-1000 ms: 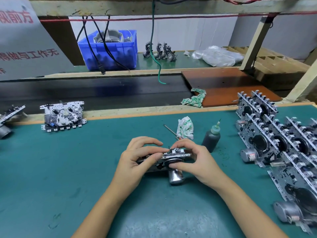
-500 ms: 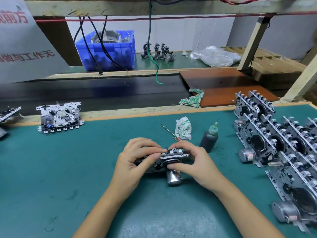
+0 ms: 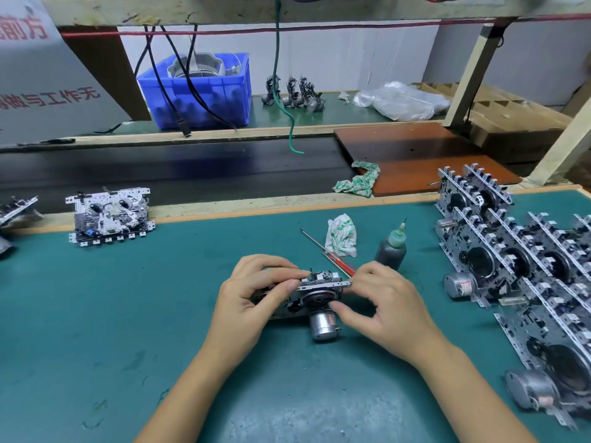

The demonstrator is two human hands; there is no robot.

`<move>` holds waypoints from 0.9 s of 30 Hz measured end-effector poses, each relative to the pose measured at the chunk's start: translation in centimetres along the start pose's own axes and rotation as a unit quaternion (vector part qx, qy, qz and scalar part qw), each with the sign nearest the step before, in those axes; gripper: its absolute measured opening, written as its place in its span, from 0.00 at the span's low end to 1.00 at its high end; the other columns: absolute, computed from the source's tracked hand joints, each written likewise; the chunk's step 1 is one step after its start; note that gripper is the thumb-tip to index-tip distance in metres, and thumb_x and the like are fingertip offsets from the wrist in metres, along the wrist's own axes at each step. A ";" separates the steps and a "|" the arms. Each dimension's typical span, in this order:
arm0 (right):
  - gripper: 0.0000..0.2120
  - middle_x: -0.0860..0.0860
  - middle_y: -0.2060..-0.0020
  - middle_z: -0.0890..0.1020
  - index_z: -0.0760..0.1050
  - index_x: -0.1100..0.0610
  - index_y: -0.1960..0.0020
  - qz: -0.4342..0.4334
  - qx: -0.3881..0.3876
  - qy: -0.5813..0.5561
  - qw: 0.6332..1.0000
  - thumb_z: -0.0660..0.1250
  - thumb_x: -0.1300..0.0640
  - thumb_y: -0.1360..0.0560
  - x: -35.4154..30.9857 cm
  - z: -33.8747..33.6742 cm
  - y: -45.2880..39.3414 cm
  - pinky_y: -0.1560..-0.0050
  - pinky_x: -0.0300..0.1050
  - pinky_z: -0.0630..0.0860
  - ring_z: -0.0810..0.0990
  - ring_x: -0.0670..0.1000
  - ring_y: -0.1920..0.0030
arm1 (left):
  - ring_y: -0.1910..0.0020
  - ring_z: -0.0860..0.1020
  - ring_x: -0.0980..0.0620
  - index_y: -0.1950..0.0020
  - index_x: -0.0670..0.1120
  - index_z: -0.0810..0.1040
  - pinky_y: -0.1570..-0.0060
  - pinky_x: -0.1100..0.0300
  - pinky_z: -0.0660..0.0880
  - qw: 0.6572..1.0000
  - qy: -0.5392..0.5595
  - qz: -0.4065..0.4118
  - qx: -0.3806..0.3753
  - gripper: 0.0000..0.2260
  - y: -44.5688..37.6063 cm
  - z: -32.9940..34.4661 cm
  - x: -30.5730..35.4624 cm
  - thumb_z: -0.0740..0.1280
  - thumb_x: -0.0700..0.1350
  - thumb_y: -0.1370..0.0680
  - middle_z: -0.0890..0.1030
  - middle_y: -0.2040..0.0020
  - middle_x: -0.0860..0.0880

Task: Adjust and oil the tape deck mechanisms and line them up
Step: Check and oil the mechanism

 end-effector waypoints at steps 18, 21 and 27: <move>0.17 0.36 0.51 0.77 0.75 0.39 0.49 0.120 -0.061 -0.265 0.955 0.73 0.47 0.36 -1.1 1.4 -0.9 0.45 0.30 0.66 0.73 0.41 0.42 | 0.47 0.76 0.53 0.52 0.58 0.83 0.46 0.66 0.70 1.000 0.006 -0.005 -0.012 0.08 0.0 -0.1 0.1 0.66 0.52 0.27 0.81 0.53 0.58; 0.14 0.36 0.53 0.77 0.75 0.41 0.53 0.133 -0.079 -0.313 0.937 0.75 0.51 0.36 -1.0 1.4 -1.1 0.44 0.35 0.68 0.74 0.42 0.44 | 0.47 0.76 0.52 0.52 0.58 0.83 0.46 0.65 0.70 1.000 0.008 -0.008 -0.014 0.08 0.1 -0.2 0.1 0.66 0.52 0.27 0.81 0.52 0.57; 0.14 0.44 0.52 0.78 0.76 0.46 0.53 0.139 -0.087 -0.351 0.922 0.75 0.52 0.36 -1.0 1.6 -1.3 0.40 0.51 0.71 0.76 0.46 0.46 | 0.47 0.77 0.52 0.52 0.57 0.83 0.45 0.64 0.70 1.000 0.010 -0.012 -0.018 0.06 0.2 -0.3 0.0 0.69 0.48 0.27 0.81 0.53 0.57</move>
Point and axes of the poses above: each hand's wrist, its own y-axis away from the middle knuckle, its own z-axis out of the palm, x = y × z, the point moved 1 cm from there along -y, towards the middle knuckle
